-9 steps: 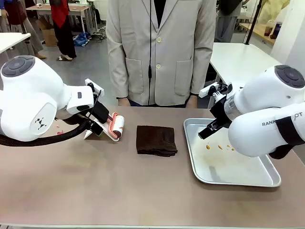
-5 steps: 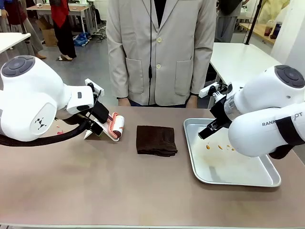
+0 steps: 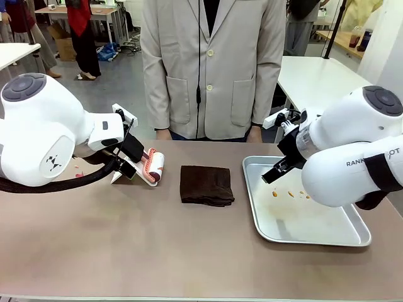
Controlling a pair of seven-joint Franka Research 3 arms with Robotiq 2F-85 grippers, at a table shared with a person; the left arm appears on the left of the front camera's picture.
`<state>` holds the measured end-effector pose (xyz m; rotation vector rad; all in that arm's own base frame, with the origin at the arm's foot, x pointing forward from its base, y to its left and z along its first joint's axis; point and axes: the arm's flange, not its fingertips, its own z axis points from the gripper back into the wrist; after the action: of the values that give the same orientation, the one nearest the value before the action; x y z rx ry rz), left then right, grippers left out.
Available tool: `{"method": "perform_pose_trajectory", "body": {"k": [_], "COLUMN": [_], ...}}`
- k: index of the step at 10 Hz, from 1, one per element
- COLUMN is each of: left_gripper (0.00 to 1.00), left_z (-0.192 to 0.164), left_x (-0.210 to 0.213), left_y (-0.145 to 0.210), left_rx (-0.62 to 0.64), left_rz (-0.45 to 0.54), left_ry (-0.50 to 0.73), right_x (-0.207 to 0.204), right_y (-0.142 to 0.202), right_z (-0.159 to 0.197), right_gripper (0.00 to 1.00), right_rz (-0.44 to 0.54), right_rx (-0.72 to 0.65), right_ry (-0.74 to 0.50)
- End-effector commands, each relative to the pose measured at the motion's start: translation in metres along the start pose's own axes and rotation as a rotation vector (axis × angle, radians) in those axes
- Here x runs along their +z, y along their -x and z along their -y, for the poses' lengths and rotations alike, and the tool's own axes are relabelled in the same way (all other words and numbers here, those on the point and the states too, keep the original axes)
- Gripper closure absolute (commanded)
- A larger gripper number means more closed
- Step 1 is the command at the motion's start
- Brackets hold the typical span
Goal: Clean the surface of the table.
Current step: Hold the Lint Roller with your left hand and the towel with your right hand.
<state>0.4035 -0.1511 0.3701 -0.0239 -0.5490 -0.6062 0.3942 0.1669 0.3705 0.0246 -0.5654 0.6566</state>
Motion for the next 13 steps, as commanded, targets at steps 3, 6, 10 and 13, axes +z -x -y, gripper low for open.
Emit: {"method": "perform_pose_trajectory", "body": {"k": [3,6,10,13], "left_gripper": [0.0,0.0,0.0,0.0], "left_z": [0.0,-0.003,-0.025,-0.097], "left_x": [0.0,0.022,0.09,0.131], "left_y": [0.0,0.006,0.027,0.051], "left_rx": [-0.001,0.012,0.173,0.392], "left_rz": [0.0,-0.056,-0.133,-0.004], "left_ry": [0.0,0.141,0.234,0.512], "right_x": [0.0,0.016,0.08,0.136], "right_y": [0.0,0.001,0.022,0.054], "right_z": [0.0,0.009,0.039,0.09], "right_gripper": [0.0,0.0,0.0,0.0], "right_rz": [0.0,-0.149,-0.217,-0.111], "right_rx": [0.0,-0.294,-0.507,-0.688], "right_ry": [0.0,-0.112,-0.557,-0.792]}}
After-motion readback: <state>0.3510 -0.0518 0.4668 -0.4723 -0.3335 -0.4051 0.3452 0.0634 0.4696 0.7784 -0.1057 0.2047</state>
